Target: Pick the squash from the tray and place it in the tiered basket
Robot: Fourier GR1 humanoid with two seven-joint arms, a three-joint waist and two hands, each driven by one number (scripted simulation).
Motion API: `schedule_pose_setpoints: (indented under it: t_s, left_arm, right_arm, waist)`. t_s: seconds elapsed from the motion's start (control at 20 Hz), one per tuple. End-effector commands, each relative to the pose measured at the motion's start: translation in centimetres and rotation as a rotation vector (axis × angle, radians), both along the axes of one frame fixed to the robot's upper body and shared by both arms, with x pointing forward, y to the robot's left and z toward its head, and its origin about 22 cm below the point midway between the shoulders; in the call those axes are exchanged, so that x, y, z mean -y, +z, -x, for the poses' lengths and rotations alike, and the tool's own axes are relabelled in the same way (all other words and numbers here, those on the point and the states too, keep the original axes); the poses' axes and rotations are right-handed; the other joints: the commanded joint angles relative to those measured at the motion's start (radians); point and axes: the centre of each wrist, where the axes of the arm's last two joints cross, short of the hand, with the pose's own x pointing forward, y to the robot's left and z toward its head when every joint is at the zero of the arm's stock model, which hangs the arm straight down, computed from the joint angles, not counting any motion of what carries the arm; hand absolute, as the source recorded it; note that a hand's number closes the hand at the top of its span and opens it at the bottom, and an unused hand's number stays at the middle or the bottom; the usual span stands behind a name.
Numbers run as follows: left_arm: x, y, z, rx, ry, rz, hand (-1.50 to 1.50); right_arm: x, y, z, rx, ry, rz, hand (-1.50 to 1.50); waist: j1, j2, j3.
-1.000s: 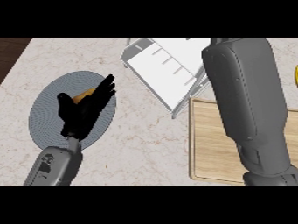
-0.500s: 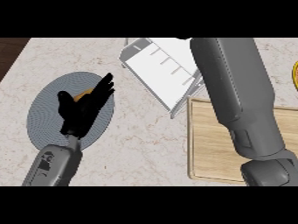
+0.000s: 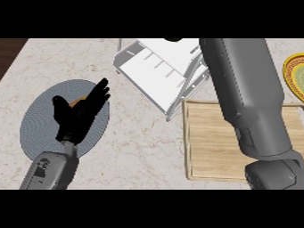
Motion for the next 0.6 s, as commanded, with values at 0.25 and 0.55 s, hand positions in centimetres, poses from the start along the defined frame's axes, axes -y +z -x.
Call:
schedule_pose_setpoints:
  t_s: [0.25, 0.55]
  left_arm:
    - [-0.9, -1.2, 1.3, -0.055, 0.043, 0.004, 0.00]
    - [-1.9, -2.0, 1.4, -0.078, 0.072, 0.017, 0.00]
  right_arm:
    - [-1.9, 0.8, 3.1, -0.065, 0.000, -0.190, -1.50]
    - [-2.5, -1.5, 5.8, -0.142, 0.094, -0.176, -1.50]
  waist:
    - [-0.046, -0.045, 0.002]
    - [-0.084, -0.058, 0.002]
